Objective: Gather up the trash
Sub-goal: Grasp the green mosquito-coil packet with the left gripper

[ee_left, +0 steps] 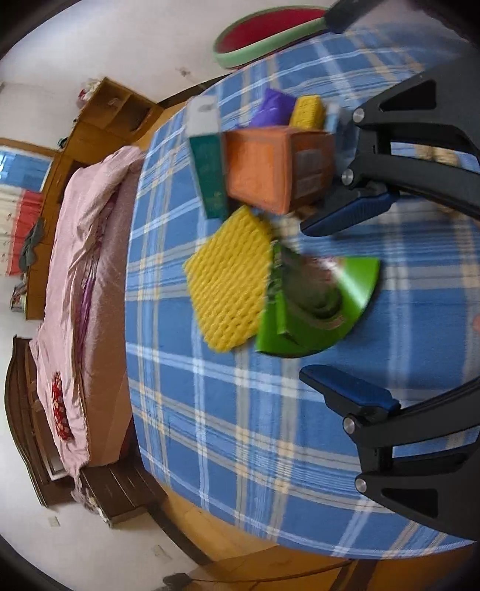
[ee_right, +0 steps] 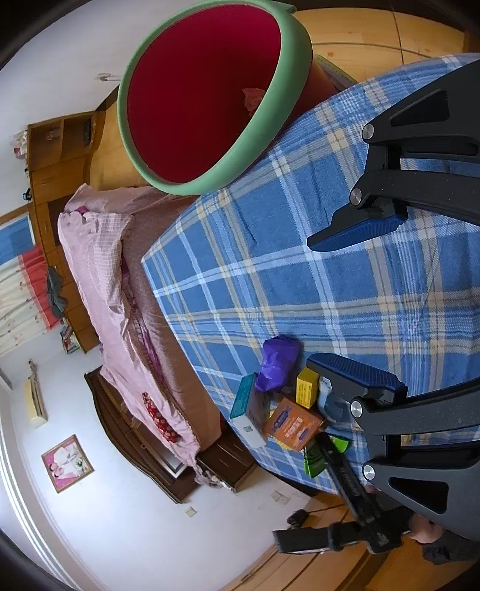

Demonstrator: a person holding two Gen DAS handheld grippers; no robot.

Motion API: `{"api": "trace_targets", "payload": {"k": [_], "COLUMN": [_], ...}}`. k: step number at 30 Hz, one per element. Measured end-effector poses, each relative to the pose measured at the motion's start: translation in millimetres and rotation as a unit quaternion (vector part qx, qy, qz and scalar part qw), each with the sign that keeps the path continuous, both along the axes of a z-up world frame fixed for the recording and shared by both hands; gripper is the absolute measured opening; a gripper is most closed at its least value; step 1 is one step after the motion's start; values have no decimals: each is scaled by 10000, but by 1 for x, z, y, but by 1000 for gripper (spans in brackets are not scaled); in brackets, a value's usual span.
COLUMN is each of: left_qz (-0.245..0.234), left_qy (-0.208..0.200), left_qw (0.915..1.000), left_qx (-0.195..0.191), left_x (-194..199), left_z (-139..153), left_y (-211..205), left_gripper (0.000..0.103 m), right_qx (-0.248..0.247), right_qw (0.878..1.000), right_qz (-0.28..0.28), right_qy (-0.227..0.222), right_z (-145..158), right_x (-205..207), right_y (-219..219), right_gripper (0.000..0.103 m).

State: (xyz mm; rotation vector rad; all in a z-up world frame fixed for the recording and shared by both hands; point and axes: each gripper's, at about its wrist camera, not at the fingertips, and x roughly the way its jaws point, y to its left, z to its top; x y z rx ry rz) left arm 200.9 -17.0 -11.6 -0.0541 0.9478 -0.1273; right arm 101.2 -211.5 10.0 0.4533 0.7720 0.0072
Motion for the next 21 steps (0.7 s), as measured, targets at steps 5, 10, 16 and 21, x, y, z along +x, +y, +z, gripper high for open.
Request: {"api": "trace_targets", "payload": {"k": [5,10,16,21], "left_qz": [230,-36,91,70], "left_qy": [-35,-95,-17,17], "left_qw": [9995,9999,9982,9924], "left_qx": [-203,-78,-595,-1232], "left_x": [9,5,4,2], "left_z": [-5,-5,-3,-2], "left_y": [3,-5,11,28], "left_gripper": [72,63,30,9], "right_qx": [-20,-54,-137,-234], "right_qw": [10000,9999,9995,9991], "right_qz": [0,44,201,313], "right_qy": [32,111,199,180], "right_z": [-2,-5,-6,-3], "right_x": [1,8,17,20], "right_y": [0,4,18,30], "right_gripper": [59,59,59,59]}}
